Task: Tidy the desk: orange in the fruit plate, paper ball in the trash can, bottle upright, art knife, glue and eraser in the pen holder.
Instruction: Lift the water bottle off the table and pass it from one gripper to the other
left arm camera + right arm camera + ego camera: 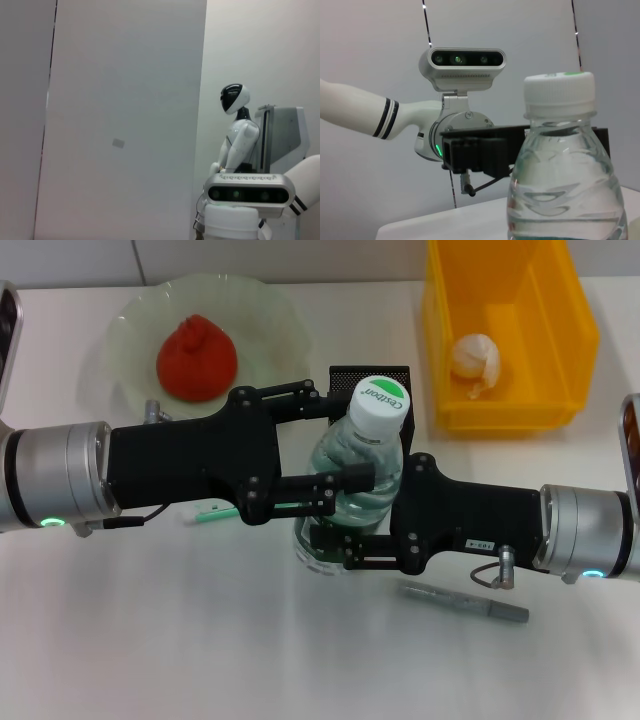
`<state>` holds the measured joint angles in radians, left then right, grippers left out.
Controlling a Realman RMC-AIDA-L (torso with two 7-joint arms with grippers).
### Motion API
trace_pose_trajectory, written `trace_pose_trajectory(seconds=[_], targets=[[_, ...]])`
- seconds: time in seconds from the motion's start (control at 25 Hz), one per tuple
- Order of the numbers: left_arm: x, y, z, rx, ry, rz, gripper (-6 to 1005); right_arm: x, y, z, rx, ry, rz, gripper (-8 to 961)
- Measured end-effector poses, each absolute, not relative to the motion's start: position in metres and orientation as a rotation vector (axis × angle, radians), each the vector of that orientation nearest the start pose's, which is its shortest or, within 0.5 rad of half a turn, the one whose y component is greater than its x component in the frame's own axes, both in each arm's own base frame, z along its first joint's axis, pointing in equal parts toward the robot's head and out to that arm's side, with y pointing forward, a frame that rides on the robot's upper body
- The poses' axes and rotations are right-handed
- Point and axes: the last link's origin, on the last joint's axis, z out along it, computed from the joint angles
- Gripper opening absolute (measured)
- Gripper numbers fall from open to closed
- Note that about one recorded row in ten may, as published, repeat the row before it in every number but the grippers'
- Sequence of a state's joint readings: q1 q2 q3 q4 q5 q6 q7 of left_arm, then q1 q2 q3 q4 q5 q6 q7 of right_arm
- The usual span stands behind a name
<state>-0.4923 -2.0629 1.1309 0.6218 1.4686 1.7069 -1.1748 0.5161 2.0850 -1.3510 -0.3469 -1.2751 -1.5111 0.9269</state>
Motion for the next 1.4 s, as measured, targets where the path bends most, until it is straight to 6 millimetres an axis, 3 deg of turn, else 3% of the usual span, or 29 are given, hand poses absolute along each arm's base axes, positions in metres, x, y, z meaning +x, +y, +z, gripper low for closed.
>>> trace_pose_trajectory(seconds=[0.8,1.4], targets=[[-0.192,0.315,-0.020,-2.834,-0.152,-1.115,721,0.215,0.298,-0.076,-2.827,0.269,1.005,760],[-0.189,0.327,-0.020,-2.827,-0.357,-1.097,675,0.214,0.302,-0.077,-2.838,0.267,0.977,758]])
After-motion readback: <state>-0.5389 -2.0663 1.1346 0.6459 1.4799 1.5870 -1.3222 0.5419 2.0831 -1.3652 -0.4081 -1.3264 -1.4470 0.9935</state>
